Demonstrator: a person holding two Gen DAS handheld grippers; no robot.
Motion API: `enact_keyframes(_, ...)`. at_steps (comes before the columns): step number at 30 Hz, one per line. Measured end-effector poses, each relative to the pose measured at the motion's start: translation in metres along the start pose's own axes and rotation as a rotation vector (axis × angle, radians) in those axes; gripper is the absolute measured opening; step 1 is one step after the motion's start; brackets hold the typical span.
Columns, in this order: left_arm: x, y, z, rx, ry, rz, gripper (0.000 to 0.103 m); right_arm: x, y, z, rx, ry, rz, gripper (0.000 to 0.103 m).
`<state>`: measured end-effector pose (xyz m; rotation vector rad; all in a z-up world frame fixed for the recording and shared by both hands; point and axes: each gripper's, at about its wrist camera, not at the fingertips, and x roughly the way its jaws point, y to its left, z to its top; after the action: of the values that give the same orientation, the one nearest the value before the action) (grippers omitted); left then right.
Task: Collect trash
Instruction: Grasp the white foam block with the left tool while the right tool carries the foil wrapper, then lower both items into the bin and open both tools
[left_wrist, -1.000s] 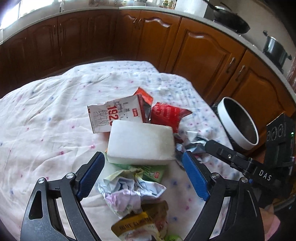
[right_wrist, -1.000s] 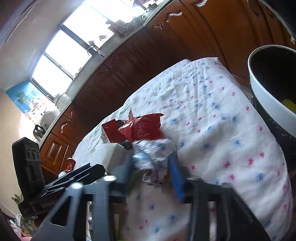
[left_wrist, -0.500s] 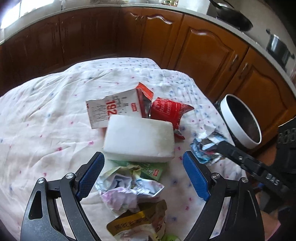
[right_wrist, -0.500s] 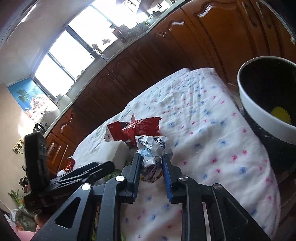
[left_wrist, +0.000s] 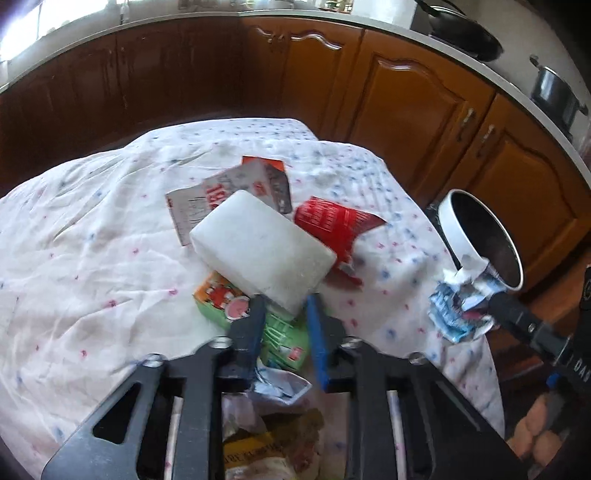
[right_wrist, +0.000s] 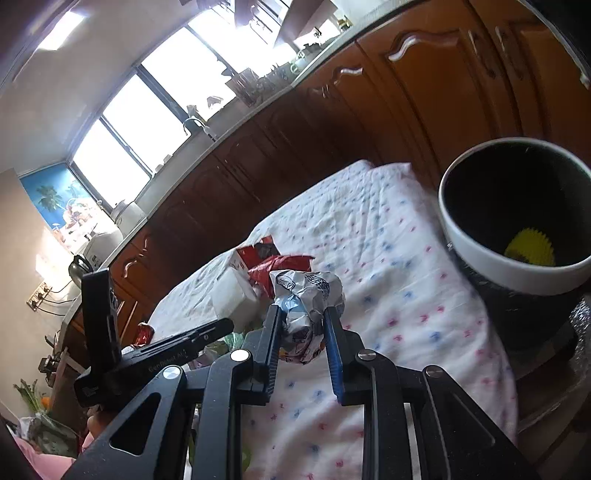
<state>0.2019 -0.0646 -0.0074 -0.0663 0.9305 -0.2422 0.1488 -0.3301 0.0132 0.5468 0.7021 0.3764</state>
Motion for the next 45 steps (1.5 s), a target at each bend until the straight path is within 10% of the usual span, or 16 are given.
enact_keyframes(15,-0.034,-0.018,-0.005,0.047,-0.097,-0.077,0.009,-0.032,-0.016,-0.001,0.021,-0.052,-0.019,0.023)
enact_keyframes(45,0.002,-0.203,0.037,0.329,-0.05,-0.304,0.009,-0.097,-0.119,0.061,0.082,-0.183,-0.237,0.023)
